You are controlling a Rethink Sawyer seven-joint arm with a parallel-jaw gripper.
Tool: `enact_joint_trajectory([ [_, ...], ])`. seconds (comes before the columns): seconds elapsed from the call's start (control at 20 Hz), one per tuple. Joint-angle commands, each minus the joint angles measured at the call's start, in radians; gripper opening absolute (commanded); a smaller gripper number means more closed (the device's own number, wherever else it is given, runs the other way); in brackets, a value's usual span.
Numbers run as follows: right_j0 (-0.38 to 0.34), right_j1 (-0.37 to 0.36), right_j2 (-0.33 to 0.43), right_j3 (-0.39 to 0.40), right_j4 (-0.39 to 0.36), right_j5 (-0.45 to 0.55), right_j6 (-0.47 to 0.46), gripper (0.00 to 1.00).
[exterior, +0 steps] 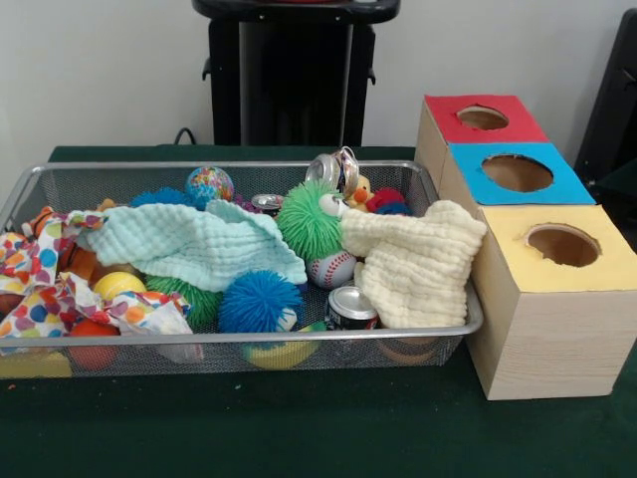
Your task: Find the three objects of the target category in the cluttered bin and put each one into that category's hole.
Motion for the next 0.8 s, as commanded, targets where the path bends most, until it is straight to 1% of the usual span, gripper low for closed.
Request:
enact_joint_trajectory([
  [0.05,0.026,0.161,-0.139,-0.163,-0.001,0.176,0.387,0.00],
  [0.1,0.020,0.163,-0.136,-0.162,0.000,0.178,0.373,0.00],
  [0.15,0.012,0.153,-0.133,-0.145,-0.001,0.173,0.346,0.00],
  [0.3,-0.022,0.122,-0.111,-0.108,-0.006,0.187,0.246,0.00],
  [0.5,-0.078,0.062,-0.076,-0.021,0.009,0.151,0.136,0.00],
  [0.65,-0.130,0.016,-0.042,0.059,0.032,0.085,0.093,0.00],
  [0.8,-0.181,-0.020,-0.013,0.117,0.037,0.068,0.021,0.00],
])
